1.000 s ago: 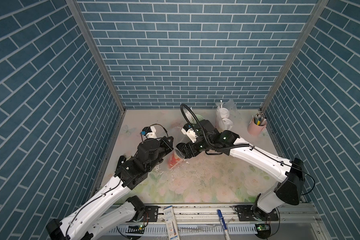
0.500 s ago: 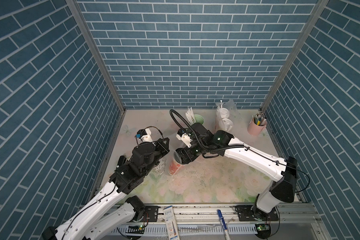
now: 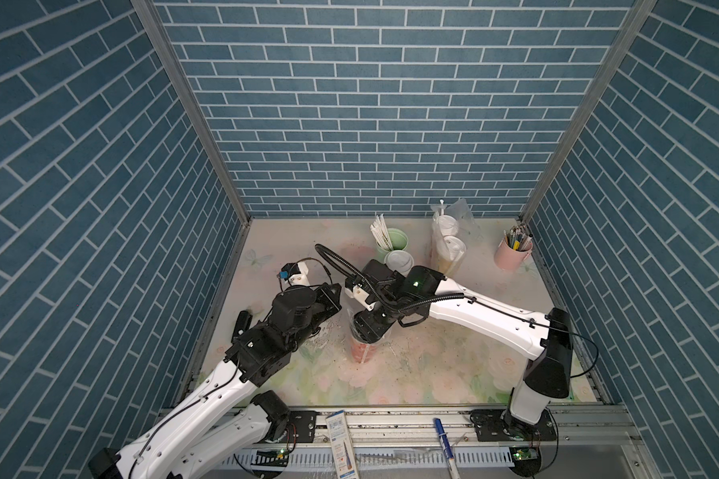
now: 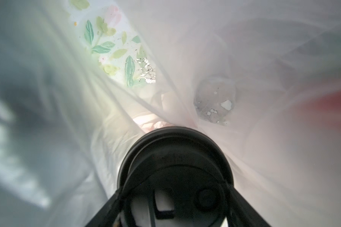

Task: Pack milk tea into plastic carrier bags
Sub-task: Place the milk tea cup in the plastic carrier bag.

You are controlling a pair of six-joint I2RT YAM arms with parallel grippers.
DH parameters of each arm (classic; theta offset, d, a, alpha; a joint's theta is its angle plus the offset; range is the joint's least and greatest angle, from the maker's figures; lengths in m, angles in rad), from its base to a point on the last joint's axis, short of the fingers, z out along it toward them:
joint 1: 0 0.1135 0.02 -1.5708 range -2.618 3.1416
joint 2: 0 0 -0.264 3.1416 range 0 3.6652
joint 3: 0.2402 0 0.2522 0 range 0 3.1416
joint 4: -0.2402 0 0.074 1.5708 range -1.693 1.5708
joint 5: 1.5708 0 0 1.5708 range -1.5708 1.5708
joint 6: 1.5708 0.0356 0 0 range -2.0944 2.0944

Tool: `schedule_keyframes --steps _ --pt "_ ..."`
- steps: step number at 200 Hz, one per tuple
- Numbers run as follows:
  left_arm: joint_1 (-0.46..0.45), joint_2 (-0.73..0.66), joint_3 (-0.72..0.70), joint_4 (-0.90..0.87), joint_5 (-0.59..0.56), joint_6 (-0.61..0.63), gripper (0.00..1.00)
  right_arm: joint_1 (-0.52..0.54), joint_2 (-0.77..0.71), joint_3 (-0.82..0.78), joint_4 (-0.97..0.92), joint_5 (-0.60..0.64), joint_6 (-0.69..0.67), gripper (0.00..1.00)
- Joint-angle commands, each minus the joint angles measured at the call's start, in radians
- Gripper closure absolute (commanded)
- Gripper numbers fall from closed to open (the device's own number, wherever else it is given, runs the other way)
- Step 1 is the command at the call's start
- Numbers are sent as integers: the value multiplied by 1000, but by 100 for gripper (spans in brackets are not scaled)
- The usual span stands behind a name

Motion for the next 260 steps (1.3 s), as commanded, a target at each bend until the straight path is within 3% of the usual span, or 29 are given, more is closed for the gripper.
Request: schedule_keyframes --steps 1,53,177,213,260 --pt "8 -4 -9 -8 0 27 100 9 33 30 -58 44 -39 29" --pt "9 25 -5 -75 -19 80 100 14 45 83 -90 72 -51 15" --pt "8 42 23 -160 30 239 100 15 -8 204 -105 84 -69 12" --pt "8 41 21 -157 50 276 100 10 -56 290 -102 180 -124 10" --pt "8 39 4 -139 39 291 100 -110 -60 364 -88 251 -186 6"
